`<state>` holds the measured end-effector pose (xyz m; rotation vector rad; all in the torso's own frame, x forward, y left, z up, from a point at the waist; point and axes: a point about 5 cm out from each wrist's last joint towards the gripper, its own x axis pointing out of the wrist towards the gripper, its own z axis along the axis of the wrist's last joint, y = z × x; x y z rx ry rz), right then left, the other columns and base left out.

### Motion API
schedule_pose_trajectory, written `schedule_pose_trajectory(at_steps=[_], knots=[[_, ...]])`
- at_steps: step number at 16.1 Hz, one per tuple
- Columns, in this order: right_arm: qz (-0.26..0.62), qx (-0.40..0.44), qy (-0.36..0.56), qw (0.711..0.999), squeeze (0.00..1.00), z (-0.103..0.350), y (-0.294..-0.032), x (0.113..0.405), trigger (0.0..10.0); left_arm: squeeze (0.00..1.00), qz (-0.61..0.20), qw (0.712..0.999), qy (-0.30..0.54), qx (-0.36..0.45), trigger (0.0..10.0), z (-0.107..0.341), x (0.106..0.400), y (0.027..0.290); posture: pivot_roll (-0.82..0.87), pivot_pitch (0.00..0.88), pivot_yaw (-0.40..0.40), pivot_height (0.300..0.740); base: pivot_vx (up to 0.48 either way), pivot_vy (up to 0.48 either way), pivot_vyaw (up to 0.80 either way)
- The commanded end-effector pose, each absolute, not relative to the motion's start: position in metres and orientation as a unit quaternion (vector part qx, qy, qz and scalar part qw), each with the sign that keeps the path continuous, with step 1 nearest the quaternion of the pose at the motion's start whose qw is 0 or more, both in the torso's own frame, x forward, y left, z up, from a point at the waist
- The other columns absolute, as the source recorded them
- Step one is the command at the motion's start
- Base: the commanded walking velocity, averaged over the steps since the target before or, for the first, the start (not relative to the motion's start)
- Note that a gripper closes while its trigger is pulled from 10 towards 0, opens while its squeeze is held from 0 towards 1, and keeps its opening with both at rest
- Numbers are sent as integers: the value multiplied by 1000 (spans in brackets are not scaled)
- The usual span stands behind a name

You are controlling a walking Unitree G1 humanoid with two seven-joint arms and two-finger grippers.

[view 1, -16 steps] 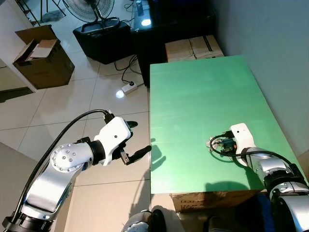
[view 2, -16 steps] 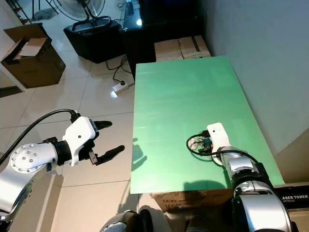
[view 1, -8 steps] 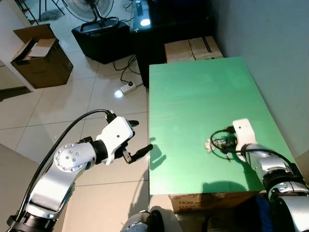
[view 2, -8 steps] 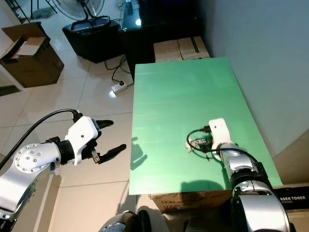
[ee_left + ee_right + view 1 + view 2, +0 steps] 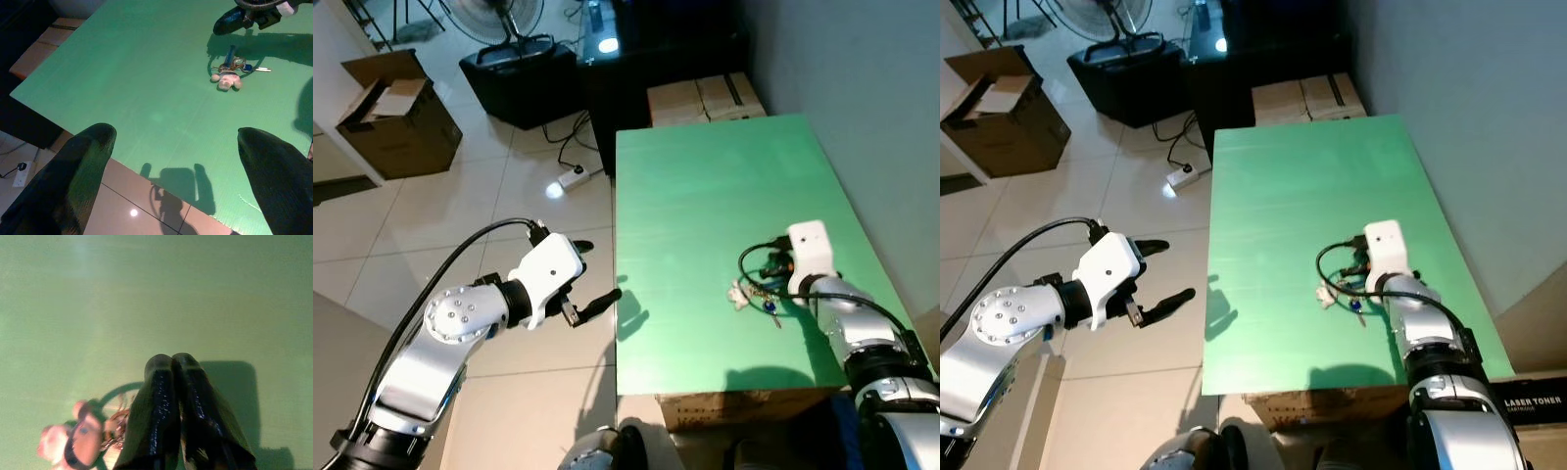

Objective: Hang keys on a hook

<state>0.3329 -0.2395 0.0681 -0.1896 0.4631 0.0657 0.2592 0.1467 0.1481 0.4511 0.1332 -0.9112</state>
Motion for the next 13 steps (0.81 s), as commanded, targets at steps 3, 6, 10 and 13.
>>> schedule_pose_trajectory(at_steps=[3, 6, 10, 13], knots=[[-52, 4, 208, 977, 1000, 62, -251, 325, 10000, 0, -432, 870, 72, 227, 10000, 146, 259, 152, -18, 133, 215, 740, 0, 0, 0], [-70, 32, 229, 971, 1000, 51, -254, 319, 10000, 0, -433, 869, 72, 229, 10000, 148, 261, 153, -8, 139, 218, 740, 0, 0, 0], [-47, 79, 237, 967, 1000, 40, -247, 314, 10000, 0, -436, 867, 72, 231, 10000, 149, 261, 153, -4, 143, 225, 740, 0, 0, 0], [-58, 81, 236, 967, 1000, 41, -253, 315, 10000, 0, -436, 866, 73, 232, 10000, 151, 260, 155, 9, 156, 229, 740, 0, 0, 0]])
